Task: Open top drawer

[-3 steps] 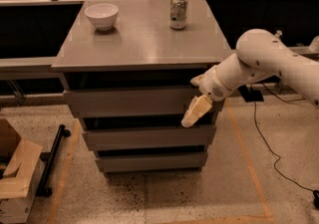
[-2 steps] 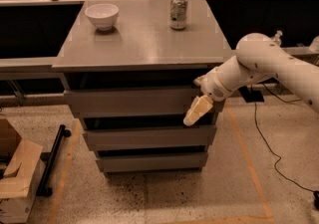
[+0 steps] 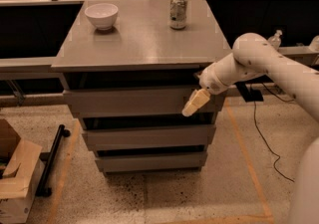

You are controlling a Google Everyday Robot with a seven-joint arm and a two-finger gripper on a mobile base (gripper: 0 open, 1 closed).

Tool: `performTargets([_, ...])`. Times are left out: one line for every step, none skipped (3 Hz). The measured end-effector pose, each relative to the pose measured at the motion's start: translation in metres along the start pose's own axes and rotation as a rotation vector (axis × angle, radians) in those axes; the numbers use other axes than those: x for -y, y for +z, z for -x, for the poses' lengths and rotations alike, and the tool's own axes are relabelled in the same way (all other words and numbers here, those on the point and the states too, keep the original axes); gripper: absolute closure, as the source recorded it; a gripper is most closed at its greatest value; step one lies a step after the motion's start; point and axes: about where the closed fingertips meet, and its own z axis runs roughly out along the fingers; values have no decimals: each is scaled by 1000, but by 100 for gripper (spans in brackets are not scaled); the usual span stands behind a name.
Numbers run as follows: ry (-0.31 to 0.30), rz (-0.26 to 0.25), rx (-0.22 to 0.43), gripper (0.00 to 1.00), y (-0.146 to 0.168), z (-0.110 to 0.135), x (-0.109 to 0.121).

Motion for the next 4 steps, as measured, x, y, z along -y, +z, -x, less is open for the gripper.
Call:
performTargets([47, 36, 5, 0, 23, -16, -1])
performTargets([87, 80, 13, 18, 27, -24, -23])
performTargets([88, 80, 14, 49, 20, -18, -23])
performTargets([88, 80, 14, 72, 15, -14, -22])
